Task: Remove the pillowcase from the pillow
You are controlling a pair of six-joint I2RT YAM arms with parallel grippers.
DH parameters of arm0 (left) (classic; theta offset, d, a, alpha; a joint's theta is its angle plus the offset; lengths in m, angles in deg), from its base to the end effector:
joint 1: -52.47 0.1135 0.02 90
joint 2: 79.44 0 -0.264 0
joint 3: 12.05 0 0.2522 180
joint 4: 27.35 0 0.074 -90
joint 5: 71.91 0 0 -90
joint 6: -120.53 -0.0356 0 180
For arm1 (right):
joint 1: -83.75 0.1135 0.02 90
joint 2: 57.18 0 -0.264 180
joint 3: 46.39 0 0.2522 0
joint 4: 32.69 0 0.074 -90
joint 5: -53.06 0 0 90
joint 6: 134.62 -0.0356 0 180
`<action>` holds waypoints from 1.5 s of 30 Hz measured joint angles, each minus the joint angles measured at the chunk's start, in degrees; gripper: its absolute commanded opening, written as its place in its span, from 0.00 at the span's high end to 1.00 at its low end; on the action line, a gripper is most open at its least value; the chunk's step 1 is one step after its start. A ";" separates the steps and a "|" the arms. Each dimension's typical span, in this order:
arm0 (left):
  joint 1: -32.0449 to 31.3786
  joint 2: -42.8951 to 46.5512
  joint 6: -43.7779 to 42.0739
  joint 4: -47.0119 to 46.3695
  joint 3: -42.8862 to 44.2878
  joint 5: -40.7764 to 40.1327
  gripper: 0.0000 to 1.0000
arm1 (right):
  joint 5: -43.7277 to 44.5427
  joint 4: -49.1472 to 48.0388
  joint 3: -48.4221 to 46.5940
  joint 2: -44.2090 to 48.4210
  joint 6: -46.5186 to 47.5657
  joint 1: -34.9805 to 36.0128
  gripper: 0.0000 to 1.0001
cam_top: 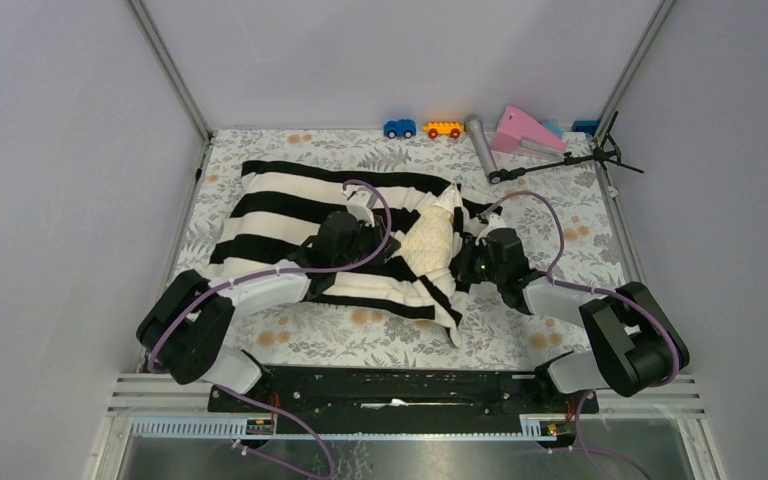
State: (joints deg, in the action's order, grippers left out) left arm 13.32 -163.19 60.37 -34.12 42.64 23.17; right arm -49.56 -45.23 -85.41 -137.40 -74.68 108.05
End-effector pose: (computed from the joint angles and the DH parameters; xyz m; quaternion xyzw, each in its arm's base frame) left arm 0.2407 -0.2001 0.2119 0.0919 0.8249 -0.3455 0.4378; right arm 0.2341 0.1142 0.1554 -0.0130 0.8566 0.3157 0.4078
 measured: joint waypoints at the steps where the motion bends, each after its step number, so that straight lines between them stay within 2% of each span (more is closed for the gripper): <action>1: 0.00 1.14 -0.02 -0.04 -0.28 -0.24 0.84 | -2.16 -1.46 0.39 -0.28 -0.04 0.00 0.89; 5: 0.00 1.60 -0.07 -0.31 -0.28 -0.31 0.94 | -8.94 -6.29 1.49 -1.51 -0.70 0.02 0.92; 8: -0.02 2.27 -0.04 -0.68 -1.20 -0.90 1.00 | -10.75 -8.09 1.90 -1.55 -1.05 0.02 0.98; 15: -0.04 10.60 -0.04 -6.43 -9.46 -3.93 1.00 | -8.79 -10.43 6.82 5.18 -1.66 0.04 1.00; 19: -0.11 10.05 -0.04 -8.28 -9.53 -3.30 1.00 | -8.22 -13.53 9.05 9.03 -1.77 0.02 1.00; 25: -2.03 4.04 -0.98 -7.89 -6.45 0.55 0.99 | -10.86 -18.73 9.44 8.92 -1.99 0.09 1.00; 29: -8.41 0.59 -3.06 -3.89 -0.96 -2.21 0.67 | -10.51 -19.80 10.34 9.94 -1.95 0.09 1.00; 32: -10.03 -1.07 -3.34 -0.50 2.08 -5.88 0.36 | -7.85 -18.88 12.28 14.12 -1.90 0.11 1.00; 34: -9.99 -2.91 -3.39 2.12 4.26 -8.48 0.26 | -5.55 -18.08 13.25 17.05 -1.90 0.20 1.00; 39: -9.62 -4.79 -3.04 7.76 6.34 -12.37 0.18 | 0.00 -16.24 15.61 22.77 -1.99 0.35 1.00; 45: -9.62 -4.94 -2.97 16.94 12.61 -13.86 0.15 | 2.12 -15.41 16.24 23.02 -2.29 0.46 1.00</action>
State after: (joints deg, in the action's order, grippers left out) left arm 3.70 -168.13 57.40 -17.19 55.25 9.31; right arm -47.44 -60.64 -69.17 -114.39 -76.98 108.50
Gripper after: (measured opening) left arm 0.837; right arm 0.109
